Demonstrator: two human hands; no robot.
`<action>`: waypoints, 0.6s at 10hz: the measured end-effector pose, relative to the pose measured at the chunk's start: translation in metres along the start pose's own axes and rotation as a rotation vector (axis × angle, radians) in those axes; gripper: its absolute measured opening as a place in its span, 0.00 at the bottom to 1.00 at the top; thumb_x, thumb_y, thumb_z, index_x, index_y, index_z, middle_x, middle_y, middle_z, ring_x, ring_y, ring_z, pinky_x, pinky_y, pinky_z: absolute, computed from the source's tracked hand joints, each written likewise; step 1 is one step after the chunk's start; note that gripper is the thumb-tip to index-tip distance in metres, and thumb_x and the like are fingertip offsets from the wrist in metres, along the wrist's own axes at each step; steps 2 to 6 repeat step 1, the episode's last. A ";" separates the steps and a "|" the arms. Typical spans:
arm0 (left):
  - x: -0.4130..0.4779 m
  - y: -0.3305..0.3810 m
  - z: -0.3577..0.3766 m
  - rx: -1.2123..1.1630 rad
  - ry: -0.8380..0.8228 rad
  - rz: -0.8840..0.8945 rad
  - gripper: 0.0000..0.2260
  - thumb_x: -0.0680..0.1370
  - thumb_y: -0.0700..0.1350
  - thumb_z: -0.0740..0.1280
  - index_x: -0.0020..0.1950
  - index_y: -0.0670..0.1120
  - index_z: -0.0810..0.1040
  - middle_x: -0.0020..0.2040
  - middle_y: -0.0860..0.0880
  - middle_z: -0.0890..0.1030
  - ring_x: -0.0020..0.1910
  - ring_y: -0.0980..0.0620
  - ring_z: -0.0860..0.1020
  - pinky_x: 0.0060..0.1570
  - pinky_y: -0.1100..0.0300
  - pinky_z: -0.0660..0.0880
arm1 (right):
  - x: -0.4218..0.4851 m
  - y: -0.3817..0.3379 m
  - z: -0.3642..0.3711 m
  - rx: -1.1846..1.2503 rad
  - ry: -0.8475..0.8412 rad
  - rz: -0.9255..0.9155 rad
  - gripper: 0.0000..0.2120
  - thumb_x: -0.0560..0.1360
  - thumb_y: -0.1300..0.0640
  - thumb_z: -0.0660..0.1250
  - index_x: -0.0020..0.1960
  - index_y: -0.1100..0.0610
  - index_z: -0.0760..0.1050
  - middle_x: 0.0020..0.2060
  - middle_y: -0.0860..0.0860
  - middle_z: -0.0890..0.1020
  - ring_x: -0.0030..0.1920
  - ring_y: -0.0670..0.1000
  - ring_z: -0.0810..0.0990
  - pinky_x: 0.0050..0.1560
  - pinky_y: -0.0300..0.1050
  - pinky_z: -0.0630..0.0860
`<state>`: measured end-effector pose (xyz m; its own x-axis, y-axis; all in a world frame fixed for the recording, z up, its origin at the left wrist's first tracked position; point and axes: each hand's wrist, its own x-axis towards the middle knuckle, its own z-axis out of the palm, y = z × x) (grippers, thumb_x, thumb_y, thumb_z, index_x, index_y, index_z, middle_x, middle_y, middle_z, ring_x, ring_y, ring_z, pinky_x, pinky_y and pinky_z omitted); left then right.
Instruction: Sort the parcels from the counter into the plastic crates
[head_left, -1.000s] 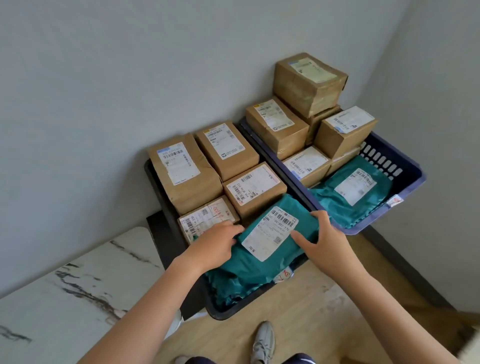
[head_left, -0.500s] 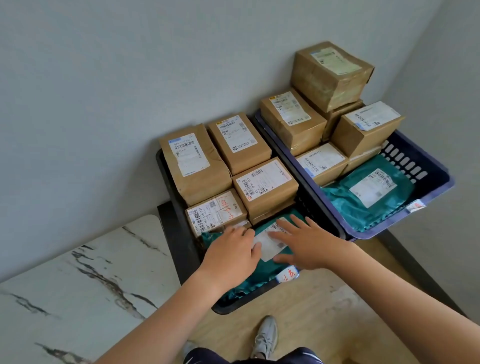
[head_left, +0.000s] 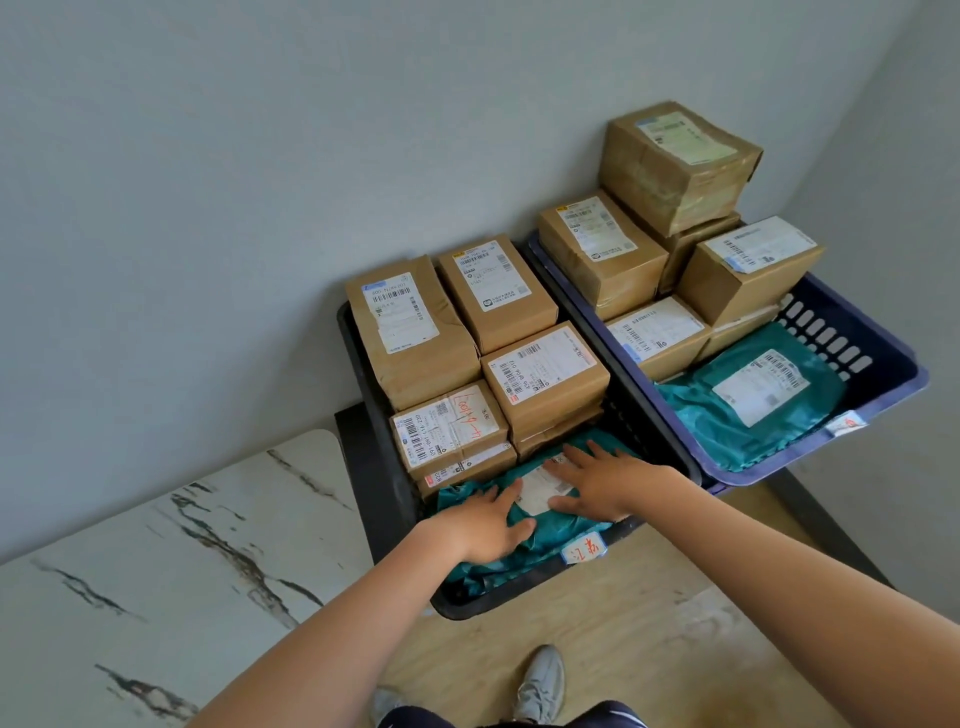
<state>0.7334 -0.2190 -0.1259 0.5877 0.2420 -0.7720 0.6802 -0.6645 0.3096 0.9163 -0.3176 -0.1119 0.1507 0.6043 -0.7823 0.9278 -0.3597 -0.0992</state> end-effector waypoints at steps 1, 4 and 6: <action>-0.009 0.001 -0.014 -0.033 0.154 0.067 0.35 0.85 0.66 0.54 0.87 0.51 0.51 0.85 0.47 0.59 0.82 0.46 0.61 0.80 0.49 0.61 | -0.012 0.009 -0.012 0.157 0.171 -0.078 0.32 0.85 0.38 0.57 0.85 0.48 0.54 0.85 0.52 0.55 0.84 0.57 0.54 0.82 0.56 0.55; -0.009 0.001 -0.014 -0.033 0.154 0.067 0.35 0.85 0.66 0.54 0.87 0.51 0.51 0.85 0.47 0.59 0.82 0.46 0.61 0.80 0.49 0.61 | -0.012 0.009 -0.012 0.157 0.171 -0.078 0.32 0.85 0.38 0.57 0.85 0.48 0.54 0.85 0.52 0.55 0.84 0.57 0.54 0.82 0.56 0.55; -0.009 0.001 -0.014 -0.033 0.154 0.067 0.35 0.85 0.66 0.54 0.87 0.51 0.51 0.85 0.47 0.59 0.82 0.46 0.61 0.80 0.49 0.61 | -0.012 0.009 -0.012 0.157 0.171 -0.078 0.32 0.85 0.38 0.57 0.85 0.48 0.54 0.85 0.52 0.55 0.84 0.57 0.54 0.82 0.56 0.55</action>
